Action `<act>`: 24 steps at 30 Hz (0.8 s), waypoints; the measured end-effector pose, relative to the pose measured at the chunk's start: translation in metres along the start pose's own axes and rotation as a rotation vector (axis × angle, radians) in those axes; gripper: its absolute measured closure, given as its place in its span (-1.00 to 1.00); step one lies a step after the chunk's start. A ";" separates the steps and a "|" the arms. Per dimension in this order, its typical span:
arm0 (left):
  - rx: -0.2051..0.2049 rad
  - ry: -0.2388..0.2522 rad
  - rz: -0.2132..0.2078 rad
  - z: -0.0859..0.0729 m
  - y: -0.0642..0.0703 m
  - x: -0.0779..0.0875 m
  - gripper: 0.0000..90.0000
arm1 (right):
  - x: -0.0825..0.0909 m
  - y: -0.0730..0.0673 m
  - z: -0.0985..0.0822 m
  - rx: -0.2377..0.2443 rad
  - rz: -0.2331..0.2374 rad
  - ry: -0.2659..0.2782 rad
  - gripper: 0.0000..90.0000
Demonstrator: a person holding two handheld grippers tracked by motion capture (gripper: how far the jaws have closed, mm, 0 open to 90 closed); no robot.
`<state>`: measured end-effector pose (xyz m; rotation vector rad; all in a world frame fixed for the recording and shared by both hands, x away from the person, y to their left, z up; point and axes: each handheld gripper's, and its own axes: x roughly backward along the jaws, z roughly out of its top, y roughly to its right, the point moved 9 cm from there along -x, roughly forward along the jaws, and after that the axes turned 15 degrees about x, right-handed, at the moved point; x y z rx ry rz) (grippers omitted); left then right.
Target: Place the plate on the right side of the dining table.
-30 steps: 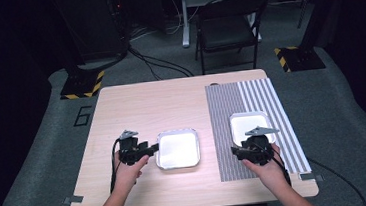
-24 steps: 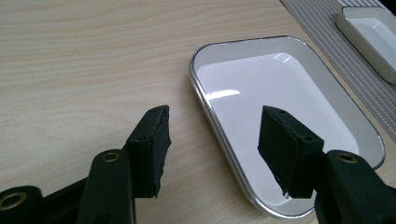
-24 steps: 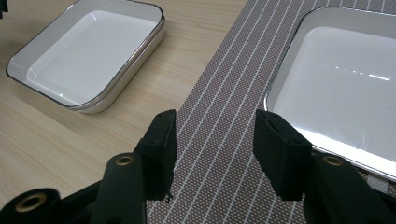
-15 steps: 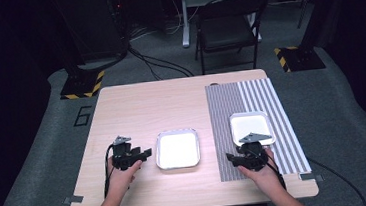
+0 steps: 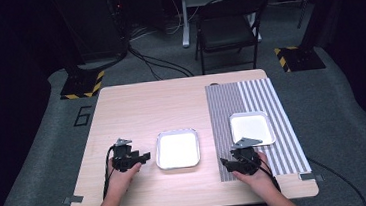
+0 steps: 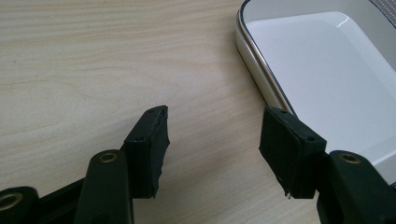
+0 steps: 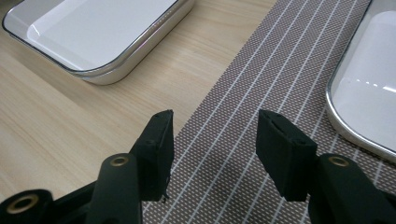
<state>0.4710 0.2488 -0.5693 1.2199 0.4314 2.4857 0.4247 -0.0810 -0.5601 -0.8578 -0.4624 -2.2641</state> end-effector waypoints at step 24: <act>0.034 0.041 0.038 0.007 -0.013 0.002 -0.12 | -0.013 -0.003 -0.007 0.069 0.015 0.023 -0.09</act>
